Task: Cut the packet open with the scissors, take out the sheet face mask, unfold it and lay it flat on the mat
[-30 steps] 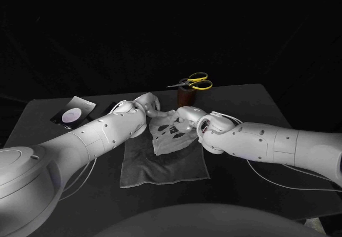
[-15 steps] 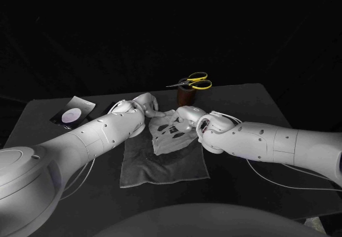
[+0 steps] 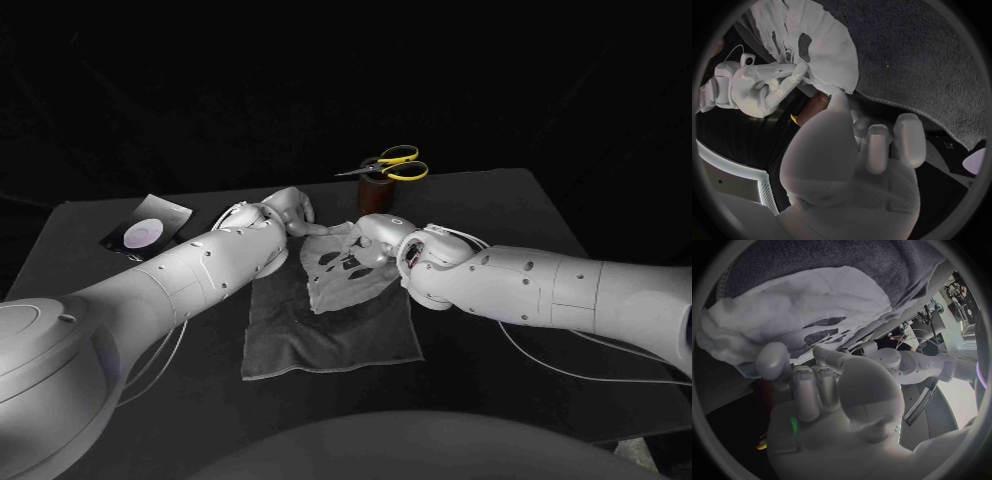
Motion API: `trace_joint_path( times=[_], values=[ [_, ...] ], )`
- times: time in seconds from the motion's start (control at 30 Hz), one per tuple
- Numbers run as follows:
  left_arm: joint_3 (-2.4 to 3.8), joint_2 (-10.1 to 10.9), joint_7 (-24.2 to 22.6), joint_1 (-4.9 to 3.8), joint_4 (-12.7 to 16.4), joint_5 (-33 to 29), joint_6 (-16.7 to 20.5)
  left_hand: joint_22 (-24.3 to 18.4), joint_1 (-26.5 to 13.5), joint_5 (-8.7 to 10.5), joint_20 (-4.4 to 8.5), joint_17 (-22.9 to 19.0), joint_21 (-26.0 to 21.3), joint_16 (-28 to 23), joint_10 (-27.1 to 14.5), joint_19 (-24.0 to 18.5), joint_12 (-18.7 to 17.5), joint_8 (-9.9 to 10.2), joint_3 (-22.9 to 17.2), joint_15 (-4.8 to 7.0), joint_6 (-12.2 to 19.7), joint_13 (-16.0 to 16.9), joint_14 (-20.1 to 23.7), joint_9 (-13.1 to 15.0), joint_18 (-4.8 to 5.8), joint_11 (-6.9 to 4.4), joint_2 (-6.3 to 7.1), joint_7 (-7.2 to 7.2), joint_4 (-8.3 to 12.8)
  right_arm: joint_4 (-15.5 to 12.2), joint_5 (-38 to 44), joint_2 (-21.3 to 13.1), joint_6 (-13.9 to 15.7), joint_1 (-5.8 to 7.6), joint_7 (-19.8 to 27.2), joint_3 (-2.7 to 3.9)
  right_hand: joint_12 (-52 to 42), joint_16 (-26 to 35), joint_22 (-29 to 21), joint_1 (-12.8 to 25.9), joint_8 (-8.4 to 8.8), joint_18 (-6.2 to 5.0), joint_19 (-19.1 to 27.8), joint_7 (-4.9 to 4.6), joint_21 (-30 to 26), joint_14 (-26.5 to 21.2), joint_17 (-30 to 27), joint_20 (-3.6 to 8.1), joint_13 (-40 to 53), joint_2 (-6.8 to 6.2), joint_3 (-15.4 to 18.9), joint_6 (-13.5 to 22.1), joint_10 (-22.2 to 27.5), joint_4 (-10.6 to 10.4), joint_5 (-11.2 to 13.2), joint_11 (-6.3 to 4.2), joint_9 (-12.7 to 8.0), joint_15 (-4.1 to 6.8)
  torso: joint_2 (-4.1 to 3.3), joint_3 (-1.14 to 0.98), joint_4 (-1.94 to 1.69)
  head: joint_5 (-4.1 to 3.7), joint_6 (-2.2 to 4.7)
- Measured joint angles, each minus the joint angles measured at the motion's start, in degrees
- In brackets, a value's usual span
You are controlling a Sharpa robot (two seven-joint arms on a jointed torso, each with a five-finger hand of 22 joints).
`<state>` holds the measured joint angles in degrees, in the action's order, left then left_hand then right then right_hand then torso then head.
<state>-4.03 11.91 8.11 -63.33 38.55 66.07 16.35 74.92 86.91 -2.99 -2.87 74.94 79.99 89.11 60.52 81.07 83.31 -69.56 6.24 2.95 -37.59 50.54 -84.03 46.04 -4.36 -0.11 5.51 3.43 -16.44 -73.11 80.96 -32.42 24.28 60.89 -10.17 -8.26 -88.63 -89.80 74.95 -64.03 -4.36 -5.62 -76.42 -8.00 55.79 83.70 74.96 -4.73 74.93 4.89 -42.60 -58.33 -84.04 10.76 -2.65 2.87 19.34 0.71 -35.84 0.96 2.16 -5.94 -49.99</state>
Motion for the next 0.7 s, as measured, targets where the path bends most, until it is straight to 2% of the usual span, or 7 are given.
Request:
trace_joint_path(
  times=[0.13,0.23,0.3,0.4,0.53,0.7],
  values=[
    [0.01,-0.05,-0.05,0.00,-0.39,-0.32,0.13,0.01,0.00,0.01,0.00,0.00,0.00,0.00,0.00,0.00,-0.06,0.00,0.16,0.00,0.00,0.00,0.00,0.02,0.00,0.00,0.00,0.00,-0.16,-0.01,0.02,-0.02,-0.04,0.01,0.00,0.00,0.01,0.01,0.00,0.00,0.00,0.00,0.00,0.01,0.00,0.00,0.00,0.00,0.02,0.00,0.00,-0.01,0.00,0.00,0.00,0.00,0.01,0.00,-0.01,0.00,0.00,-0.01,-0.01],
    [0.01,-0.15,-0.05,0.00,-0.80,-0.48,0.27,0.02,-0.41,0.01,0.00,0.00,0.00,-0.05,0.14,0.00,-0.12,0.00,0.16,0.00,0.00,0.04,0.00,0.02,0.00,0.14,-0.64,0.00,-0.16,-0.01,0.03,-0.03,-0.05,0.02,0.00,0.01,0.01,0.01,-0.01,0.00,0.00,0.00,0.00,0.02,0.00,0.00,0.00,0.00,0.03,0.00,0.00,0.00,0.01,0.00,0.00,-0.01,0.00,0.00,-0.02,-0.01,0.00,0.02,-0.01],
    [0.01,-0.24,-0.05,0.00,-1.10,-0.60,0.39,0.03,-0.57,0.01,0.00,0.00,0.00,-0.15,0.14,0.00,-0.13,0.00,0.32,0.00,0.00,0.24,0.00,0.02,0.00,0.14,-1.86,0.00,-0.32,-0.02,0.04,-0.03,-0.06,0.02,0.00,0.01,0.02,0.12,-0.02,0.00,0.00,0.00,0.00,0.03,0.00,0.00,0.00,0.00,0.03,0.00,0.00,-0.01,0.01,0.00,0.00,-0.01,0.01,0.00,-0.03,-0.03,0.01,0.03,-0.01],
    [-0.02,-0.47,-0.05,0.05,-1.72,-0.85,0.64,0.03,-1.28,0.01,0.00,0.00,0.00,0.08,0.54,0.00,-0.15,0.00,0.53,0.00,0.00,0.41,0.00,0.02,0.00,0.11,-2.65,0.00,-0.30,-0.02,0.05,-0.03,-0.07,0.03,0.00,0.01,0.02,0.19,-0.04,0.00,0.01,0.00,0.00,0.03,0.00,0.00,-0.01,0.00,0.02,0.00,0.00,-0.01,0.01,0.00,0.00,-0.01,0.00,0.00,-0.03,-0.03,0.03,0.03,0.03],
    [-0.02,-0.81,-0.04,0.06,-2.53,-1.18,1.10,0.03,-1.05,0.01,0.00,0.00,0.06,0.08,0.54,0.00,-0.15,0.00,0.64,0.00,0.00,0.60,0.00,0.02,0.00,0.11,-2.87,0.00,-0.32,-0.03,0.06,-0.02,-0.09,0.03,0.00,0.02,0.02,-0.01,-0.05,0.00,0.01,0.00,0.00,0.04,0.00,0.00,-0.04,0.00,0.02,0.00,0.00,-0.01,0.01,0.00,0.00,-0.02,-0.02,0.00,-0.03,-0.07,0.06,0.03,0.07],
    [-0.02,-1.11,-0.04,0.07,-3.40,-1.56,1.81,0.02,-1.54,-0.01,0.00,0.00,0.29,0.08,0.74,0.00,0.05,0.25,0.79,0.00,0.00,0.76,0.00,0.01,0.00,-0.09,-4.09,0.00,-0.16,-0.01,0.08,0.01,-0.11,0.05,0.00,0.02,0.04,-0.01,-0.04,0.00,0.01,0.00,0.00,0.12,0.00,0.00,-0.05,0.00,-0.03,0.00,0.00,-0.06,0.06,0.00,0.00,-0.06,-0.01,0.00,-0.04,-0.09,0.04,-0.01,0.08]
  ],
)
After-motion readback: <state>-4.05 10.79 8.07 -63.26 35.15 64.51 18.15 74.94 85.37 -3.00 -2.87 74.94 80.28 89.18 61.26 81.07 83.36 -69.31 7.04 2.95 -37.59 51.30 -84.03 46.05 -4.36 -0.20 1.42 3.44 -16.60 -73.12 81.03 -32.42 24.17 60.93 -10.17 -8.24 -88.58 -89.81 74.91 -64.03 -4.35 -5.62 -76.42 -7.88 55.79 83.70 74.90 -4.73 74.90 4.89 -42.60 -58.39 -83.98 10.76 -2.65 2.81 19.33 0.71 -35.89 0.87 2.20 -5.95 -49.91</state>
